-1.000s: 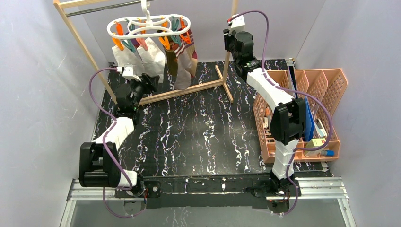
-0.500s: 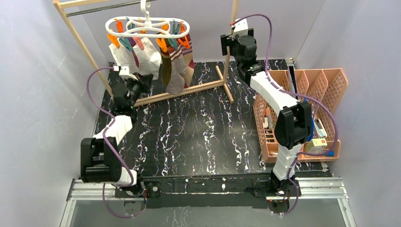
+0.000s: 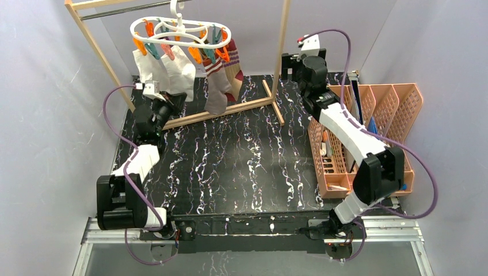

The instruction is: Remove the socks clipped to the hanger

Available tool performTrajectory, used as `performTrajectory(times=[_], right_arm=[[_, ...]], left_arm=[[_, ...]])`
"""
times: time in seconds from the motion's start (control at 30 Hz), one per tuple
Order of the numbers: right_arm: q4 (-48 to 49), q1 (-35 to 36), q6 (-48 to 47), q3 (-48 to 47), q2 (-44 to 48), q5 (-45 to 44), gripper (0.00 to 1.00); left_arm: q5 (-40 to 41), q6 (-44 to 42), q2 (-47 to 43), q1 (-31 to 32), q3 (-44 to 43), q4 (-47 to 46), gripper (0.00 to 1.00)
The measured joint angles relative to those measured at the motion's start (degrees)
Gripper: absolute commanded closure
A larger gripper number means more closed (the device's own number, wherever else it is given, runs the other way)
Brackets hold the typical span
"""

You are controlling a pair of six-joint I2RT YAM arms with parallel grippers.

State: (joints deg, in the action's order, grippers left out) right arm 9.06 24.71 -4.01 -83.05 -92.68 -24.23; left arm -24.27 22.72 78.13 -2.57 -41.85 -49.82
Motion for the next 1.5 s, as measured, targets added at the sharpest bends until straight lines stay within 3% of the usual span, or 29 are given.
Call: performTrajectory(times=[0.17, 0.33, 0.47, 0.63, 0.73, 0.8, 1.1, 1.23, 1.5], right_arm=[[-2.29, 1.99, 4.66, 7.41, 8.48, 0.11, 0.01], [-3.89, 14.1, 6.95, 12.7, 16.65, -0.22, 0.01], [-4.35, 23.87, 7.67, 12.63, 18.73, 4.35, 0.02], [-6.1, 28.3, 8.87, 8.37, 15.96, 11.91, 0.02], [-6.08, 29.62, 9.27, 5.49, 13.38, 14.27, 0.02], [-6.05, 30.21, 9.49, 4.96, 12.55, 15.41, 0.02], [-6.25, 30.53, 9.84, 4.94, 12.11, 16.04, 0.01], [-6.25, 30.53, 9.86, 4.94, 12.11, 16.04, 0.01], [-6.25, 30.53, 9.84, 4.94, 12.07, 16.06, 0.01]], left_arm=[[-1.36, 1.36, -3.98, 0.0, 4.02, -0.46, 1.0], [-2.4, 2.21, -6.43, 0.0, 7.67, -0.52, 1.0], [-2.84, 2.62, -8.68, 0.0, 10.36, -0.46, 1.0], [-3.15, 2.82, -11.39, 0.0, 12.17, 0.22, 0.98], [-2.89, 2.25, -12.66, 0.0, 12.33, 1.31, 0.69], [-2.12, 1.46, -13.31, 0.0, 12.33, 2.34, 0.55], [2.32, 0.48, -12.02, 0.0, 11.54, 3.65, 0.32], [4.2, 0.63, -8.85, 0.0, 8.76, 3.08, 0.03], [6.88, 1.03, -2.08, 0.22, 1.38, 0.74, 0.02]])
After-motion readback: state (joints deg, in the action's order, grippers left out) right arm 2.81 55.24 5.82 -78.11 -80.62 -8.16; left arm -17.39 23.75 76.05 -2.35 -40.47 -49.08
